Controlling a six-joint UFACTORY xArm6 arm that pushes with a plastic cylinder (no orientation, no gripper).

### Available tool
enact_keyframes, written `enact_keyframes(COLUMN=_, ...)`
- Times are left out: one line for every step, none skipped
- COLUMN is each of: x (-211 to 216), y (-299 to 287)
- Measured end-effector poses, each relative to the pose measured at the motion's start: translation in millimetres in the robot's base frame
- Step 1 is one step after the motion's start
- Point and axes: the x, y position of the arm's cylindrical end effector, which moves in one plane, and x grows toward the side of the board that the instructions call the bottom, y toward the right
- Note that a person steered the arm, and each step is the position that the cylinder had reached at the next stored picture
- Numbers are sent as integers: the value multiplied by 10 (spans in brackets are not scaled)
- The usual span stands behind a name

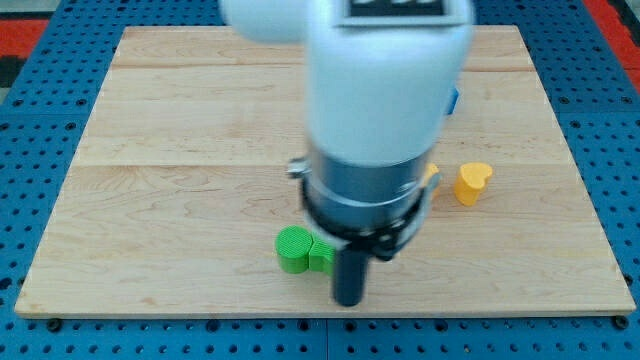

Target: Push the green star up a bit

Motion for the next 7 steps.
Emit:
enact_keyframes(x=-43, y=-143)
enact_keyframes(x=-241, y=176)
enact_keyframes(x=-419, y=309)
enact_keyframes(x=-493, y=186)
enact_keyframes(x=-460, y=39)
enact_keyframes(x=-462, y=-130)
enact_keyframes(x=-495, y=-367)
